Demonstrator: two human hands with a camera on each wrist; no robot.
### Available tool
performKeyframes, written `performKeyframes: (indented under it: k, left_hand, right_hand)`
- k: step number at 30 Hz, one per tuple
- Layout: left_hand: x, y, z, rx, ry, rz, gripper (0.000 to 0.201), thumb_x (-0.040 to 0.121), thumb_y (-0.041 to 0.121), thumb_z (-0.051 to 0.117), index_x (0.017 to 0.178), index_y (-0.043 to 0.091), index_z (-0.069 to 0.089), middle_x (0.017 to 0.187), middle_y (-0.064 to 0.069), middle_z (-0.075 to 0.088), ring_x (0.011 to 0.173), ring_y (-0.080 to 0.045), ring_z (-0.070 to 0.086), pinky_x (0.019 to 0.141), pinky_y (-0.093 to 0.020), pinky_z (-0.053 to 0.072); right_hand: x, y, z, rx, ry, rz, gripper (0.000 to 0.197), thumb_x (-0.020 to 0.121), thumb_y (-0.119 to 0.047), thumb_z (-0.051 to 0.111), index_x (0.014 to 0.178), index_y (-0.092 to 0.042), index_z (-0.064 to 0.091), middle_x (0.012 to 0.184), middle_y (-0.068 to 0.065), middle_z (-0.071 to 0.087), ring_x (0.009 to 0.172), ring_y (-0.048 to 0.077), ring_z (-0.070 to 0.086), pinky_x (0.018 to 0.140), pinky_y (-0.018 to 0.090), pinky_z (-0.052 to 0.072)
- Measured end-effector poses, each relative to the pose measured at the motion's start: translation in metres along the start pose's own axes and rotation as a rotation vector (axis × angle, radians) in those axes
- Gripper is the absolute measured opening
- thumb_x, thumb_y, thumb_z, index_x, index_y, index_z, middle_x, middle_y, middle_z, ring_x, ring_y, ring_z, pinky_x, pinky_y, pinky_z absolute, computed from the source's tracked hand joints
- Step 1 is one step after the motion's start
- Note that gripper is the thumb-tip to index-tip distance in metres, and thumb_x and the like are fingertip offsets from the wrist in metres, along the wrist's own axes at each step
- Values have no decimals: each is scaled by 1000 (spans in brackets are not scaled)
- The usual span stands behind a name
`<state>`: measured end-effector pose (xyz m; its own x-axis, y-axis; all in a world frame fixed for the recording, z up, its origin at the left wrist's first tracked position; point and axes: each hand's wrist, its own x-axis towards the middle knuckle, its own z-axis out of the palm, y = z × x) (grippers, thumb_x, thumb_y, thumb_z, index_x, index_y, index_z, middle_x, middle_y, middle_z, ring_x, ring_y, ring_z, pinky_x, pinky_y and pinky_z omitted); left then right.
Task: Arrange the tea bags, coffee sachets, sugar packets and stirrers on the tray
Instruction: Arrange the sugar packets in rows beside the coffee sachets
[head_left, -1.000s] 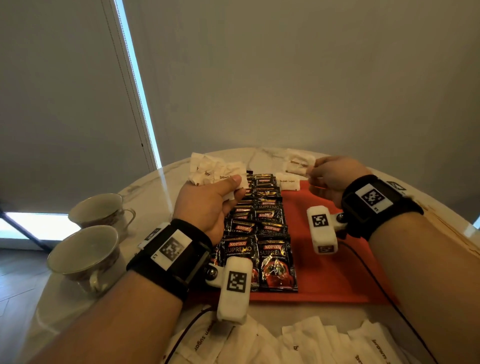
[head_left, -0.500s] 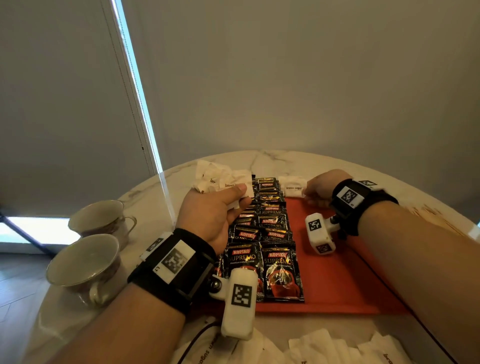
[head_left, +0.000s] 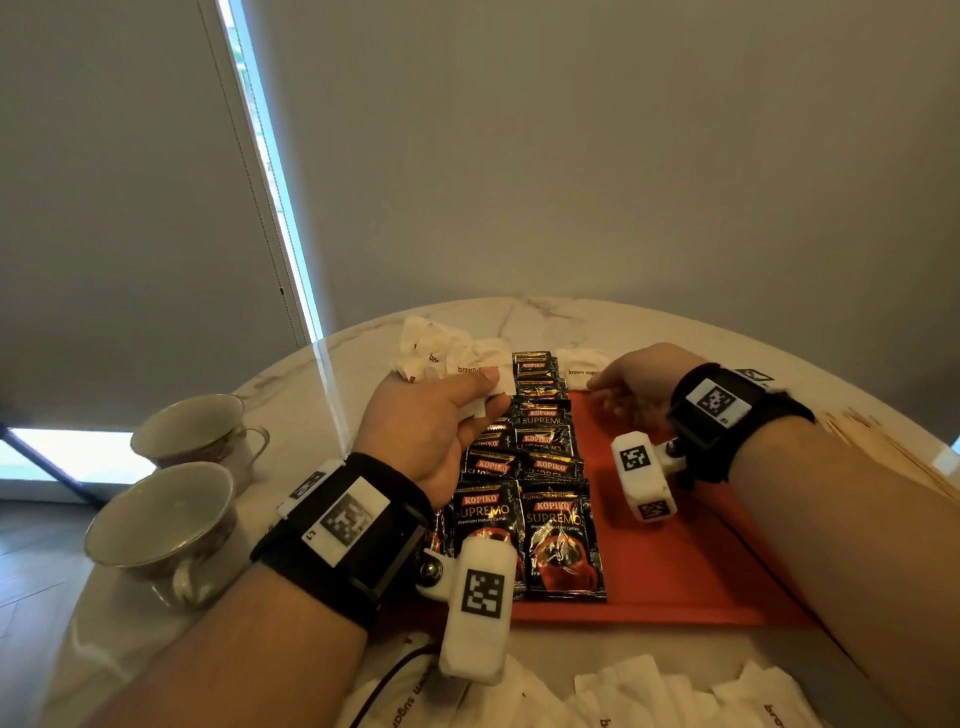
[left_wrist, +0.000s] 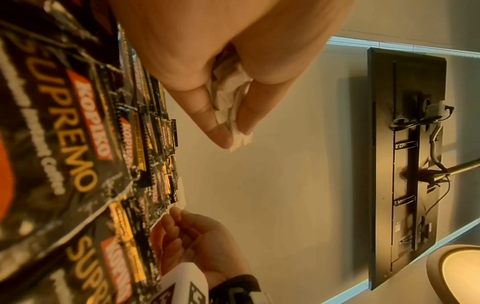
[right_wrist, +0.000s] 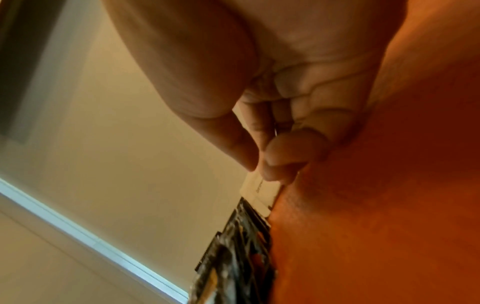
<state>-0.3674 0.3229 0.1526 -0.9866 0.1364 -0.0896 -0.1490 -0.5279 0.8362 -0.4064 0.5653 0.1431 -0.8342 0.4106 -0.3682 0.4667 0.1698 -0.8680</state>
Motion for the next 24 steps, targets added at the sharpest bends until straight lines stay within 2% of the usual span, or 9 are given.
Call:
performKeyframes:
  k: [3, 6, 9, 11, 13, 15, 17, 20, 24]
  left_hand:
    - [-2, 1, 2, 14, -15, -31, 24, 89, -9, 71, 107, 5, 63, 96, -15, 79, 90, -31, 78, 70, -34, 66]
    - [-6, 3, 3, 25, -33, -69, 19, 89, -9, 71, 104, 1, 64, 100, -19, 78, 91, -33, 77, 69, -36, 66]
    - [-10, 5, 5, 37, -81, -97, 21, 89, -8, 71, 108, -2, 65, 100, -20, 78, 86, -30, 78, 65, -34, 66]
    - [-11, 5, 5, 38, -103, -98, 28, 89, -7, 71, 115, -3, 64, 102, -19, 79, 89, -30, 79, 63, -32, 65]
    - [-13, 5, 5, 49, -129, -93, 31, 90, -5, 72, 119, -3, 63, 104, -19, 78, 93, -31, 78, 64, -32, 64]
    - [-16, 4, 4, 79, -156, -79, 30, 91, -2, 71, 121, -1, 64, 106, -18, 79, 95, -30, 78, 65, -31, 64]
    - [-19, 5, 4, 104, -167, -76, 23, 93, 2, 71, 116, 3, 68, 104, -15, 79, 91, -27, 79, 64, -30, 65]
    - [-23, 10, 5, 106, -167, -100, 10, 91, 9, 74, 101, 6, 73, 97, -15, 80, 76, -22, 77, 60, -28, 63]
    - [-21, 14, 4, 120, -137, -111, 16, 89, 10, 76, 103, 3, 72, 95, -19, 79, 71, -21, 76, 53, -25, 61]
  right_hand:
    - [1, 0, 3, 35, -12, -4, 15, 97, -9, 64, 104, -1, 74, 81, 6, 68, 61, 14, 56, 50, 24, 47]
    - [-6, -1, 4, 126, -37, -4, 18, 96, -9, 64, 110, -2, 72, 95, 8, 72, 64, 14, 54, 53, 25, 48]
    - [-29, -7, 4, 268, -112, -57, 19, 94, -12, 65, 111, -4, 71, 91, 6, 72, 53, 10, 49, 47, 22, 43]
    - [-54, -11, 5, 354, -225, -142, 22, 92, -20, 69, 109, -8, 72, 84, 2, 70, 50, 8, 46, 45, 20, 41]
    - [-78, -11, 11, 328, -386, -233, 32, 82, -32, 75, 107, -11, 73, 81, -1, 67, 54, 9, 49, 47, 20, 41]
    - [-95, -8, 23, 221, -464, -324, 41, 73, -36, 81, 104, -10, 73, 82, 2, 65, 58, 11, 53, 50, 22, 43]
    - [-102, -6, 33, 215, -436, -390, 42, 69, -33, 83, 99, -6, 71, 79, 5, 64, 57, 12, 53, 51, 24, 44]
    - [-103, -5, 38, 389, -383, -419, 27, 71, -27, 80, 86, -12, 64, 70, 2, 62, 55, 12, 51, 48, 22, 45]
    - [-104, -4, 37, 417, -325, -408, 11, 90, -22, 71, 90, -11, 69, 73, 3, 64, 58, 12, 55, 54, 26, 50]
